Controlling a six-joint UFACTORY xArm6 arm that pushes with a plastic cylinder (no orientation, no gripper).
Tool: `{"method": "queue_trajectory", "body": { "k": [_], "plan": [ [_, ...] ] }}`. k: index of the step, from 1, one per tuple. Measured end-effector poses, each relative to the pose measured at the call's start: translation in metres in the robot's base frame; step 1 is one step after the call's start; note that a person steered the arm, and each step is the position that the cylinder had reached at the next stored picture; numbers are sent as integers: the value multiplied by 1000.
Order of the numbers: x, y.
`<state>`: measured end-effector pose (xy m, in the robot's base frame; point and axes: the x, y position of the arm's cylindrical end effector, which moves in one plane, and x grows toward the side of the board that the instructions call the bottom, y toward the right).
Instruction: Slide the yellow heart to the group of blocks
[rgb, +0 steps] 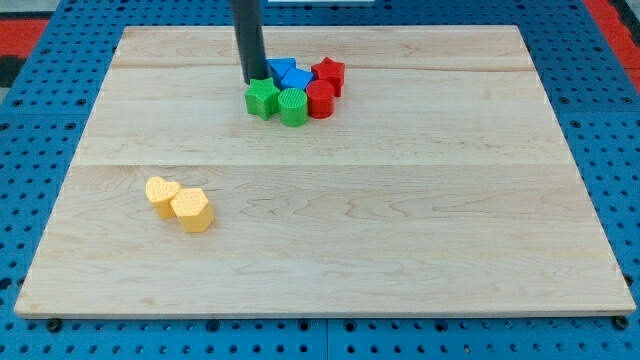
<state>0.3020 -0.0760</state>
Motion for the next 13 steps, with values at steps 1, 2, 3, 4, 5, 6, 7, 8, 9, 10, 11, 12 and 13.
{"method": "queue_trajectory", "body": {
  "k": [1, 2, 3, 4, 5, 6, 7, 8, 9, 10, 11, 12, 13],
  "plan": [
    [0, 27],
    [0, 39],
    [0, 27],
    [-10, -24],
    [-21, -92],
    [24, -147],
    [101, -168],
    [185, -178],
    [252, -173],
    [274, -145],
    [256, -123],
    [222, -102],
    [187, -92]
  ]
}}
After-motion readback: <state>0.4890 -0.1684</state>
